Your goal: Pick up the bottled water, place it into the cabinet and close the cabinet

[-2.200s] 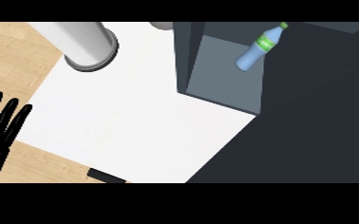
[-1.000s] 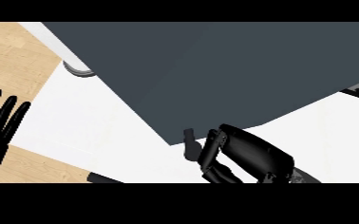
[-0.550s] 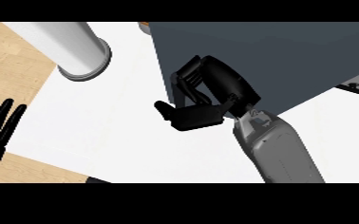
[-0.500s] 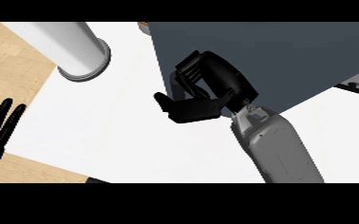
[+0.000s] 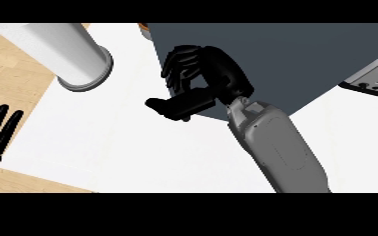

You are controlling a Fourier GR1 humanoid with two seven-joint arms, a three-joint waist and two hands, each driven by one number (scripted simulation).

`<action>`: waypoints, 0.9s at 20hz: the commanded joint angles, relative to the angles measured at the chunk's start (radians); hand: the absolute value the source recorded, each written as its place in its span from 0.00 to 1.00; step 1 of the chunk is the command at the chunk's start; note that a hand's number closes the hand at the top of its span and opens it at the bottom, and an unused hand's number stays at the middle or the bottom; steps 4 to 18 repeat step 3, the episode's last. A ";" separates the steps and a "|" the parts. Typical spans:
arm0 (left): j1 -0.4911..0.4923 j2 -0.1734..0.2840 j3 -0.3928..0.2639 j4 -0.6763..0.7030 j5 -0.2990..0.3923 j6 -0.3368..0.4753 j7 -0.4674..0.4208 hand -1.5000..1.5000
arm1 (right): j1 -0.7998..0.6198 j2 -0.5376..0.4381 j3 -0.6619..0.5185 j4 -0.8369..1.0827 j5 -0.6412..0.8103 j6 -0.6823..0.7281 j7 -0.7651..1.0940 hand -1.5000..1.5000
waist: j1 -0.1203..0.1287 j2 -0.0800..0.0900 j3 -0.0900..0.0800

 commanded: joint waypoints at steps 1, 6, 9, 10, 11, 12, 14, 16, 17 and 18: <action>0.013 -0.007 -0.008 -0.002 -0.005 -0.003 0.003 0.00 | -0.166 0.000 -0.117 0.169 -0.007 -0.125 -0.084 0.00 | -0.002 0.023 -0.004; 0.022 0.002 0.014 0.013 -0.001 -0.015 -0.007 0.00 | -0.173 0.000 -0.126 0.176 -0.020 -0.144 -0.096 0.00 | 0.002 0.023 -0.005; 0.022 0.002 0.014 0.013 -0.001 -0.015 -0.007 0.00 | -0.173 0.000 -0.126 0.176 -0.020 -0.144 -0.096 0.00 | 0.002 0.023 -0.005; 0.022 0.002 0.014 0.013 -0.001 -0.015 -0.007 0.00 | -0.173 0.000 -0.126 0.176 -0.020 -0.144 -0.096 0.00 | 0.002 0.023 -0.005; 0.022 0.002 0.014 0.013 -0.001 -0.015 -0.007 0.00 | -0.173 0.000 -0.126 0.176 -0.020 -0.144 -0.096 0.00 | 0.002 0.023 -0.005; 0.022 0.002 0.014 0.013 -0.001 -0.015 -0.007 0.00 | -0.173 0.000 -0.126 0.176 -0.020 -0.144 -0.096 0.00 | 0.002 0.023 -0.005; 0.022 0.002 0.014 0.013 -0.001 -0.015 -0.007 0.00 | -0.173 0.000 -0.126 0.176 -0.020 -0.144 -0.096 0.00 | 0.002 0.023 -0.005; 0.022 0.002 0.014 0.013 -0.001 -0.015 -0.007 0.00 | -0.173 0.000 -0.126 0.176 -0.020 -0.144 -0.096 0.00 | 0.002 0.023 -0.005; 0.022 0.002 0.014 0.013 -0.001 -0.015 -0.007 0.00 | -0.173 0.000 -0.126 0.176 -0.020 -0.144 -0.096 0.00 | 0.002 0.023 -0.005; 0.022 0.002 0.014 0.013 -0.001 -0.015 -0.007 0.00 | -0.173 0.000 -0.126 0.176 -0.020 -0.144 -0.096 0.00 | 0.002 0.023 -0.005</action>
